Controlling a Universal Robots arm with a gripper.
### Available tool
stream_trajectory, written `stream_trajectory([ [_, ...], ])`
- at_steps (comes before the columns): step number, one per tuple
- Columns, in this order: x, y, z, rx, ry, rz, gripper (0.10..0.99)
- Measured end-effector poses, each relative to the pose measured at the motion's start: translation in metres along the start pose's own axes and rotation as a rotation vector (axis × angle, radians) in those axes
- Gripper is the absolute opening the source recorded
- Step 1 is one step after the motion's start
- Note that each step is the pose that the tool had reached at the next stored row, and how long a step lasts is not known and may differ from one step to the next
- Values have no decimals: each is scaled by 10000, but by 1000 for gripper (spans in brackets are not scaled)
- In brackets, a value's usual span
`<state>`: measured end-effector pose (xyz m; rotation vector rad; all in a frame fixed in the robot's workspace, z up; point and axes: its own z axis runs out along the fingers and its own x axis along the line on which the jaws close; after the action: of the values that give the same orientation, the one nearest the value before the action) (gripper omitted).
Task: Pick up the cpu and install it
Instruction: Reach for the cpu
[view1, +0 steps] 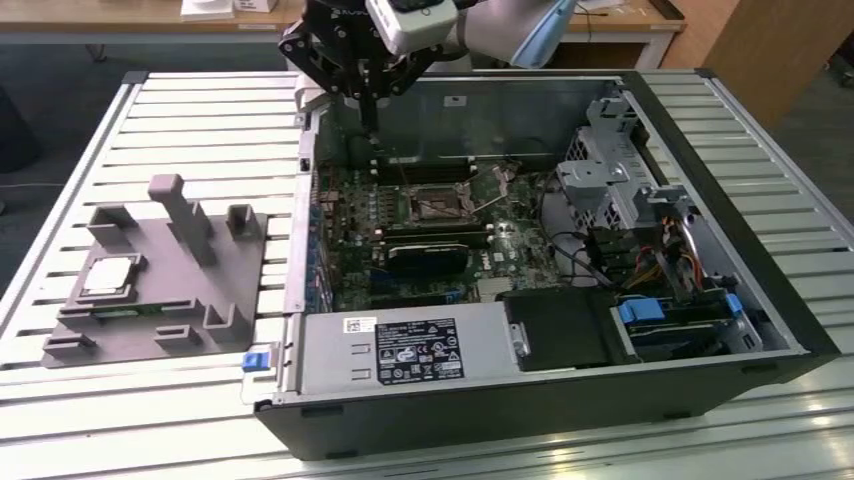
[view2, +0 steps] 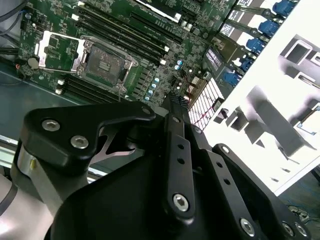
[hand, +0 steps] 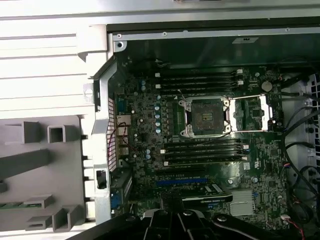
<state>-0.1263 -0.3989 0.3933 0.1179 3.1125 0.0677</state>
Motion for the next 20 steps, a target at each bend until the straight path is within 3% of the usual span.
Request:
stream_trajectory([
  [20, 112, -8, -3, 0, 0, 0, 106],
])
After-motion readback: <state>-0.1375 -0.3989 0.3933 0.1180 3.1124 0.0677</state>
